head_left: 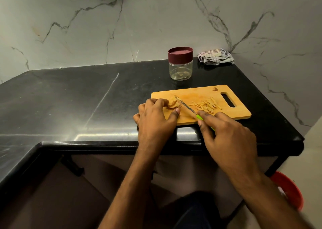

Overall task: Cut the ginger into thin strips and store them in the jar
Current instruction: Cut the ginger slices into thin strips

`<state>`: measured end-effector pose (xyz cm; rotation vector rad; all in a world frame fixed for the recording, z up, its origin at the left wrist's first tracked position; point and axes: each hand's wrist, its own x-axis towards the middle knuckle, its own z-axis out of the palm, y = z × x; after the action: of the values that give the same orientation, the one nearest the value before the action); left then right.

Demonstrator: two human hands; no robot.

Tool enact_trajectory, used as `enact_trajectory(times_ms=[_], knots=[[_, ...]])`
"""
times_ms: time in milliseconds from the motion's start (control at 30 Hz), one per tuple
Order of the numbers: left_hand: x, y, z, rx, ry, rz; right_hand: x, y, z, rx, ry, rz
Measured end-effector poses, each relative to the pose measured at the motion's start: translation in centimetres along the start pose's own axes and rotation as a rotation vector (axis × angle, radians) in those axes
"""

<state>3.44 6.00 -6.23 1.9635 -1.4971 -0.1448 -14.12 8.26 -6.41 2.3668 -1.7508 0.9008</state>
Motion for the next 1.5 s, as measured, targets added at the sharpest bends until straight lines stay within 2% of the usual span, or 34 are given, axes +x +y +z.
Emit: enact_trajectory(times_ms=[267, 467, 767, 1067, 1267, 1367, 1500], knots=[[0.2, 0.0, 0.1, -0.021, 0.004, -0.016, 0.3, 0.5, 0.7, -0.023, 0.017, 0.022], [1.4, 0.7, -0.3, -0.053, -0.054, -0.113, 0.3, 0.7, 0.7, -0.010, 0.011, 0.023], [0.0, -0.3, 0.2, -0.254, 0.225, -0.051, 0.0, 0.5, 0.5, -0.003, 0.011, 0.035], [-0.1, -0.6, 0.5, -0.267, 0.233, -0.007, -0.1, 0.4, 0.4, -0.012, 0.019, 0.027], [-0.3, -0.6, 0.4, -0.336, 0.323, -0.017, -0.2, 0.3, 0.3, -0.009, 0.026, 0.025], [-0.6, -0.7, 0.2, -0.369, 0.287, 0.051, -0.2, 0.3, 0.2, 0.003, 0.019, 0.019], [-0.9, -0.3, -0.4, -0.252, 0.156, 0.143, -0.9, 0.4, -0.2, 0.072, 0.008, -0.007]])
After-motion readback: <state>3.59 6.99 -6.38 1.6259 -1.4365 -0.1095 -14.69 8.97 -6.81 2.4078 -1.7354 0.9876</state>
